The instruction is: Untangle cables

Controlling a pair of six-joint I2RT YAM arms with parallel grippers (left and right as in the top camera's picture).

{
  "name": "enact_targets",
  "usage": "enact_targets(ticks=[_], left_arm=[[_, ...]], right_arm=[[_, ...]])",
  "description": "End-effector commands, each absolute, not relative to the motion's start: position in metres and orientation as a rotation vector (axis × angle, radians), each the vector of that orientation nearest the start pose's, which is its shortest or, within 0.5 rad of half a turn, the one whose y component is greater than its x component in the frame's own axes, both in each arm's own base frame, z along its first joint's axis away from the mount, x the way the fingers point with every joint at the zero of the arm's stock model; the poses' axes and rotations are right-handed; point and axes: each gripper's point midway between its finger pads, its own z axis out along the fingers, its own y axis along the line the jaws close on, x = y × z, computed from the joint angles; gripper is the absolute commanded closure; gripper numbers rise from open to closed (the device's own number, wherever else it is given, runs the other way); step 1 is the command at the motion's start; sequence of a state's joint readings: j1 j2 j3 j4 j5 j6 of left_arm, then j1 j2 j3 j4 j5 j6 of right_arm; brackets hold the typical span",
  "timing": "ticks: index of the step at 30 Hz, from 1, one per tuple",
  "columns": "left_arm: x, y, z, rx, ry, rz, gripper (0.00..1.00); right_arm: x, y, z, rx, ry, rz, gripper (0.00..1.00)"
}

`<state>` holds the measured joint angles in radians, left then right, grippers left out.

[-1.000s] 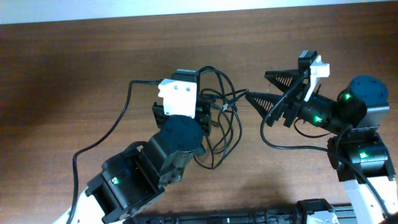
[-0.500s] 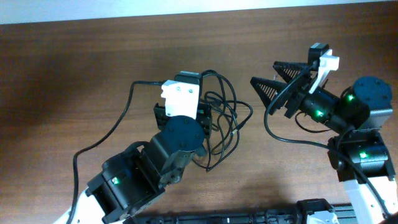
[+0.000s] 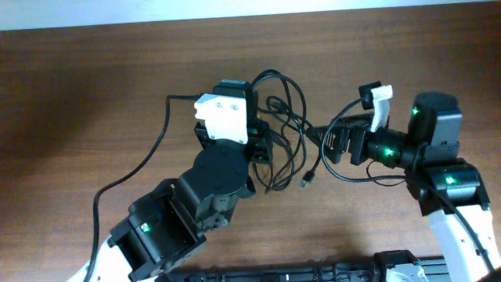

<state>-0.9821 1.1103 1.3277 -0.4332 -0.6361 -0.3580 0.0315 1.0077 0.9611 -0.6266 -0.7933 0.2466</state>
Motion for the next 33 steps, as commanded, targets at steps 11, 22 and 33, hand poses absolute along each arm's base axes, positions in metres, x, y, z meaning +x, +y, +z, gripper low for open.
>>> enact_targets(ticks=[11,22,33], left_arm=[[0.265,-0.191,0.445,-0.009,1.684,-0.387,1.00],[0.274,-0.202,0.438,-0.044,1.698,-0.404,1.00],[0.277,-0.214,0.446,-0.079,1.668,-0.491,1.00]], right_arm=[[0.281,0.134,0.305,-0.340,1.981,0.986,0.01],[0.234,0.160,0.366,-0.651,1.683,1.149,0.01],[0.248,0.162,0.336,-0.584,1.817,1.238,0.01]])
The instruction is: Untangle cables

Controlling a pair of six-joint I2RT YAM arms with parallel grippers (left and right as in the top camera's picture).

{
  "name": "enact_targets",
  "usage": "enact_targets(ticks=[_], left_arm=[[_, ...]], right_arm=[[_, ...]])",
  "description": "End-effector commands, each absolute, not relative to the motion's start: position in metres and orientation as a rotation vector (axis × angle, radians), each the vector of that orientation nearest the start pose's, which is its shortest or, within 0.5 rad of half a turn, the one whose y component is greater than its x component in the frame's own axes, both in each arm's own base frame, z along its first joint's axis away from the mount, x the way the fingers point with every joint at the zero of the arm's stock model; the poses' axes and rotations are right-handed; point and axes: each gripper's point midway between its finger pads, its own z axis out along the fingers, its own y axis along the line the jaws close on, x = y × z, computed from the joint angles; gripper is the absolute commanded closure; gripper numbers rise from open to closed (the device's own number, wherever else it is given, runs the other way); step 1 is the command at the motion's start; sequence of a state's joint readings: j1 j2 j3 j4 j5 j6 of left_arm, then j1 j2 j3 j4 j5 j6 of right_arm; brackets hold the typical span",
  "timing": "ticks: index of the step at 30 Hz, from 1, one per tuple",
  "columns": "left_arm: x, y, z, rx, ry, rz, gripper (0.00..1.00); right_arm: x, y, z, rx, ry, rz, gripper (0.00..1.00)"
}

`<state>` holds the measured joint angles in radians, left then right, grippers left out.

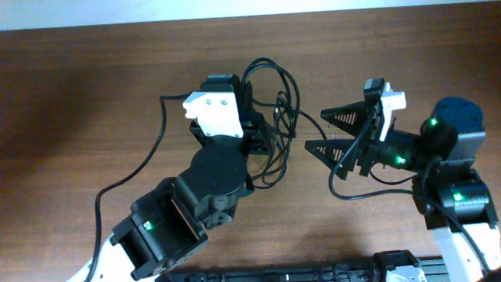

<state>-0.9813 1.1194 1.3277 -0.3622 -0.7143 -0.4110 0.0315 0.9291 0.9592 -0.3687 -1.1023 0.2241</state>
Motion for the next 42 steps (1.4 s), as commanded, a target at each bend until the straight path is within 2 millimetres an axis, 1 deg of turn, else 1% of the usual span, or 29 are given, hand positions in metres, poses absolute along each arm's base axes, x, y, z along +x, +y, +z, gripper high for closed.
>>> enact_targets(ticks=[1,3,6,8,12,17,19,20,22,25,27,28,31,33,35,37,41,42], left_arm=[[0.277,-0.215,0.447,-0.076,1.664,-0.503,1.00],[0.276,-0.218,0.449,-0.070,1.659,-0.524,1.00],[0.276,-0.219,0.450,-0.070,1.654,-0.533,1.00],[0.278,-0.222,0.449,-0.071,1.654,-0.532,1.00],[0.280,-0.225,0.445,-0.065,1.664,-0.524,0.99],[0.281,-0.228,0.445,-0.059,1.663,-0.534,0.99],[0.279,-0.235,0.448,-0.035,1.656,-0.577,0.99],[0.278,-0.238,0.450,-0.022,1.653,-0.598,0.99],[0.276,-0.243,0.451,-0.005,1.652,-0.622,0.99],[0.274,-0.247,0.451,0.017,1.656,-0.644,0.99],[0.273,-0.249,0.451,0.027,1.657,-0.652,1.00],[0.273,-0.249,0.450,0.027,1.659,-0.649,1.00],[0.275,-0.245,0.446,0.019,1.673,-0.618,1.00],[0.278,-0.235,0.442,-0.019,1.681,-0.556,0.99],[0.283,-0.220,0.437,-0.071,1.687,-0.469,0.99],[0.284,-0.214,0.433,-0.087,1.697,-0.425,0.96],[0.283,-0.211,0.423,-0.071,1.731,-0.379,0.91],[0.283,-0.210,0.420,-0.064,1.741,-0.368,0.86]], right_arm=[[0.251,0.162,0.332,-0.573,1.836,1.249,0.01],[0.255,0.162,0.326,-0.559,1.858,1.261,0.00],[0.258,0.165,0.321,-0.586,1.859,1.263,0.02],[0.253,0.174,0.320,-0.642,1.845,1.266,0.04],[0.250,0.182,0.319,-0.674,1.842,1.267,0.04],[0.246,0.187,0.319,-0.710,1.828,1.268,0.06],[0.245,0.189,0.319,-0.738,1.814,1.255,0.10],[0.246,0.188,0.318,-0.734,1.817,1.247,0.16],[0.247,0.188,0.317,-0.728,1.821,1.238,0.30],[0.248,0.188,0.317,-0.731,1.820,1.236,0.62],[0.248,0.188,0.317,-0.745,1.809,1.225,0.91],[0.248,0.188,0.317,-0.746,1.807,1.224,0.96],[0.248,0.188,0.318,-0.748,1.803,1.223,0.96],[0.247,0.188,0.318,-0.751,1.801,1.226,0.96],[0.244,0.190,0.321,-0.768,1.785,1.245,0.96],[0.238,0.192,0.328,-0.814,1.734,1.279,0.96],[0.225,0.198,0.350,-0.943,1.577,1.326,0.96],[0.223,0.198,0.353,-0.960,1.554,1.328,0.96]])
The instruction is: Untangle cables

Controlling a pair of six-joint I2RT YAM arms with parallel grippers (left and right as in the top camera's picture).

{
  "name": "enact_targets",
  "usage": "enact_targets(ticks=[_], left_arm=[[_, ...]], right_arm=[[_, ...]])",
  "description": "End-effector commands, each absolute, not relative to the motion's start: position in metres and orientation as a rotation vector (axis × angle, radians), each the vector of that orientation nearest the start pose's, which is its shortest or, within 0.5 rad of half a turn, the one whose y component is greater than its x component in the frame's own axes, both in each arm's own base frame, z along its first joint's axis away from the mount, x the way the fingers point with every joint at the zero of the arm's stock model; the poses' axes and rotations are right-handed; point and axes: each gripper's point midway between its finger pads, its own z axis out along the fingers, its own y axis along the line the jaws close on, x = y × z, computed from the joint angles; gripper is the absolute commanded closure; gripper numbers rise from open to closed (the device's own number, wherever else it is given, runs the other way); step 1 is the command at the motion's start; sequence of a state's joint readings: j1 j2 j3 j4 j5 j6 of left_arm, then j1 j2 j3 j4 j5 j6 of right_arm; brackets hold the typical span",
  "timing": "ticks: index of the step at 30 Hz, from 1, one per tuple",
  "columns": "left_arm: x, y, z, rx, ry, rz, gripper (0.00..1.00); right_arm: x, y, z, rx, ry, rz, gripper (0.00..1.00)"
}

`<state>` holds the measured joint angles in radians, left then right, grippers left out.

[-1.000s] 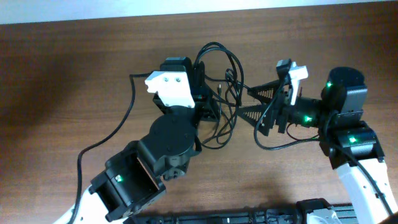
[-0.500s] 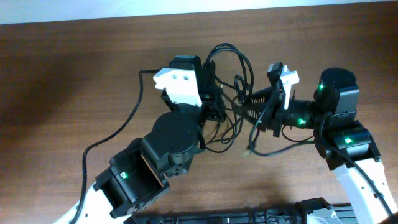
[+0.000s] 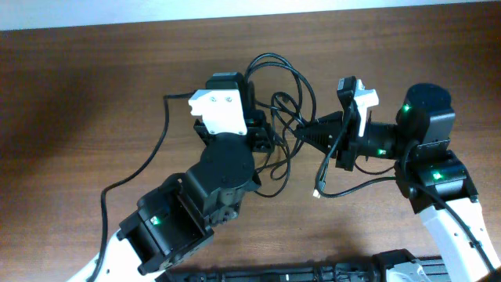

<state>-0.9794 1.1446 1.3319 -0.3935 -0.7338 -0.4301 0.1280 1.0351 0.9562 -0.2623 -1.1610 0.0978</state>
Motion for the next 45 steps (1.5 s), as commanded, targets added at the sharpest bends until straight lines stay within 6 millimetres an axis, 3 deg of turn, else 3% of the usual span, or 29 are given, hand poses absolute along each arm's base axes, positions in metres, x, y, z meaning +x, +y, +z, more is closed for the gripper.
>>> enact_targets(ticks=[1,5,9,11,17,23,26,29,31,36,45], left_arm=[[0.283,-0.209,0.417,-0.057,1.751,-0.358,0.85],[0.281,-0.207,0.406,-0.028,1.791,-0.318,0.71],[0.280,-0.206,0.402,-0.018,1.805,-0.303,0.64],[0.280,-0.206,0.400,-0.013,1.811,-0.297,0.54],[0.278,-0.204,0.393,0.009,1.839,-0.270,0.44],[0.280,-0.201,0.392,0.002,1.841,-0.260,0.41],[0.286,-0.196,0.390,-0.016,1.844,-0.240,0.33],[0.284,-0.200,0.389,0.018,1.853,-0.256,0.10],[0.279,-0.210,0.388,0.120,1.865,-0.286,0.02],[0.253,-0.230,0.383,0.385,1.896,-0.397,0.01],[0.218,-0.211,0.411,0.509,1.803,-0.479,0.01]], right_arm=[[0.222,0.198,0.355,-0.970,1.540,1.326,0.96],[0.217,0.199,0.360,-1.011,1.494,1.338,0.96],[0.209,0.200,0.366,-1.066,1.435,1.357,0.96],[0.203,0.200,0.370,-1.109,1.387,1.364,0.96],[0.197,0.200,0.382,-1.162,1.315,1.360,0.96],[0.190,0.199,0.385,-1.195,1.291,1.388,0.96],[0.190,0.199,0.385,-1.187,1.303,1.399,0.96],[0.193,0.199,0.385,-1.161,1.328,1.404,0.96],[0.200,0.197,0.386,-1.106,1.373,1.403,0.96],[0.226,0.177,0.386,-0.907,1.508,1.397,0.96],[0.252,0.145,0.381,-0.697,1.623,1.407,0.96]])
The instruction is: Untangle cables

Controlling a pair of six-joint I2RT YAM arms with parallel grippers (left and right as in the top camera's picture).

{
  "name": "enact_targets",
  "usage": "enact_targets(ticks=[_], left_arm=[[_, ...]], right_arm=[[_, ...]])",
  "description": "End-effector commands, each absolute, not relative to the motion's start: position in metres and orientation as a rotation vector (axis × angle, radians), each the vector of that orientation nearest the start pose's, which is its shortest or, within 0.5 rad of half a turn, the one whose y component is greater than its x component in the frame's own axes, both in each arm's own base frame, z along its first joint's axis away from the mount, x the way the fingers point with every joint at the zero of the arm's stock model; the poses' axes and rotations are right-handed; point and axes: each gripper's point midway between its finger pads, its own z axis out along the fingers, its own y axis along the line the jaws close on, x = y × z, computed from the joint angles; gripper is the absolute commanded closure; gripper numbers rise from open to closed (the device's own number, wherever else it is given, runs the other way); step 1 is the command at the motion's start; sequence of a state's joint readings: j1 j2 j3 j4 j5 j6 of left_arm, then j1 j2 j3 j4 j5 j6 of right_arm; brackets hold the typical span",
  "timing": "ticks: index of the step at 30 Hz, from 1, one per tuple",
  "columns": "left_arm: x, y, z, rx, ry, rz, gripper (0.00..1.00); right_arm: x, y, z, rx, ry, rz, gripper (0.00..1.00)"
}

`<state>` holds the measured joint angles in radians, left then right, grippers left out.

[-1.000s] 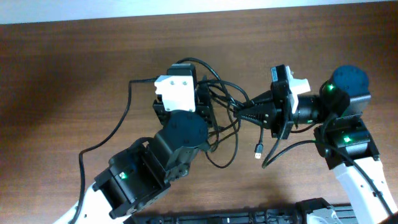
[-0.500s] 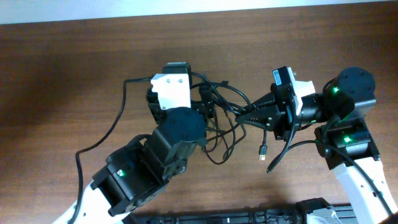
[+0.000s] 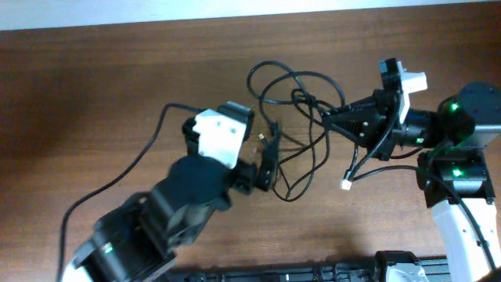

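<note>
A tangle of thin black cables [image 3: 301, 102] lies on the brown table [image 3: 94, 70], with loops at the top and bottom. My right gripper [image 3: 327, 117] reaches in from the right and is shut on a strand at the right edge of the tangle. A white-tipped plug [image 3: 344, 185] hangs loose below it. My left gripper [image 3: 270, 153] comes from the lower left and is closed on strands at the left side of the tangle. A small orange-tipped plug [image 3: 258, 139] lies beside it.
One long black cable [image 3: 149, 153] runs from the left arm's wrist toward the lower left of the table. The white wall edge [image 3: 235, 12] borders the far side. Dark equipment [image 3: 313, 274] sits along the near edge.
My right gripper has moved right and up with its strand, and the tangle is spread wider to the right. The left arm has swung lower and to the left; its fingertips stay near the tangle.
At first both grippers were at the tangle, the right one shut beside it. Then the right gripper stood wide open to the right of the cables. Then it was closed on a strand at the middle. Now it holds that strand farther right, with the loops drawn apart.
</note>
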<state>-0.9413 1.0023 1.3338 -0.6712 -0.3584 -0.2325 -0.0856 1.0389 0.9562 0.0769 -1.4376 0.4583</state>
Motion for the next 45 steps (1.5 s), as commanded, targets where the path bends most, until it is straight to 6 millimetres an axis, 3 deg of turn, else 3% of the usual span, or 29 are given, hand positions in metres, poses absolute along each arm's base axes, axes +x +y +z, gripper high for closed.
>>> enact_targets(ticks=[1,3,5,8,14,20,26,29,35,38,40,45], left_arm=[[0.218,-0.207,0.413,0.497,1.797,-0.477,0.01],[0.219,-0.201,0.416,0.458,1.798,-0.485,0.01],[0.223,-0.188,0.420,0.285,1.831,-0.583,0.01],[0.224,-0.184,0.422,0.227,1.847,-0.676,0.01],[0.231,-0.197,0.412,0.207,1.930,-0.864,0.01],[0.245,-0.239,0.409,0.403,1.919,-1.080,0.01],[0.267,-0.278,0.382,0.512,1.974,-1.218,0.01],[0.272,-0.295,0.377,0.591,1.950,-1.314,0.01],[0.282,-0.312,0.376,0.618,1.918,-1.416,0.03],[0.288,-0.316,0.375,0.585,1.922,-1.444,0.13],[0.289,-0.317,0.378,0.583,1.910,-1.448,0.28],[0.289,-0.317,0.380,0.587,1.897,-1.448,0.81]], right_arm=[[0.252,0.145,0.381,-0.698,1.625,1.411,0.96],[0.253,0.145,0.381,-0.694,1.628,1.414,0.96],[0.253,0.145,0.384,-0.686,1.628,1.423,0.96],[0.252,0.145,0.394,-0.692,1.605,1.418,0.96],[0.252,0.145,0.412,-0.676,1.568,1.414,0.96],[0.250,0.145,0.416,-0.654,1.579,1.441,0.96],[0.248,0.145,0.425,-0.633,1.572,1.461,0.96],[0.247,0.145,0.432,-0.631,1.550,1.457,0.96],[0.246,0.144,0.435,-0.628,1.540,1.455,0.96],[0.246,0.144,0.436,-0.629,1.539,1.454,0.96],[0.245,0.145,0.436,-0.637,1.531,1.448,0.96],[0.244,0.145,0.439,-0.655,1.514,1.433,0.96]])
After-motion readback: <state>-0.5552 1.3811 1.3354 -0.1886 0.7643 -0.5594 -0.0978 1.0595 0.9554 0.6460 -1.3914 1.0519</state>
